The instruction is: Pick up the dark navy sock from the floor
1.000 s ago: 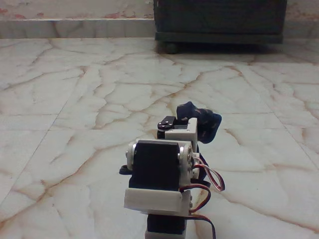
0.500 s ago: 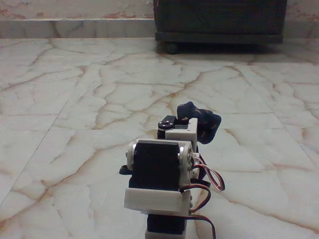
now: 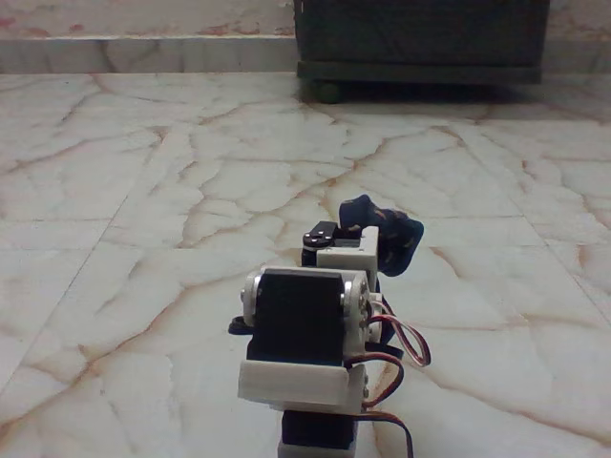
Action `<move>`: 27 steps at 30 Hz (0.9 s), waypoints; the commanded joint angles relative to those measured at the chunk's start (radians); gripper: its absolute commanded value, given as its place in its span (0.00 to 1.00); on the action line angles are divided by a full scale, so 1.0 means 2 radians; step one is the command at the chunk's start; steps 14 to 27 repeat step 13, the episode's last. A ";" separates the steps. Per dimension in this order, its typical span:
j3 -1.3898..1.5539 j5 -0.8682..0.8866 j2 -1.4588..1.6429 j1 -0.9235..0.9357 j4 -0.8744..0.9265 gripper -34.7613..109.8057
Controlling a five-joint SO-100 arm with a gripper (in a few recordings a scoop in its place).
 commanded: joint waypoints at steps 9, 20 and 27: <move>-0.001 0.007 0.017 -0.009 0.002 0.24; -0.001 0.009 0.017 -0.009 0.002 0.24; -0.001 0.009 0.017 -0.009 0.002 0.24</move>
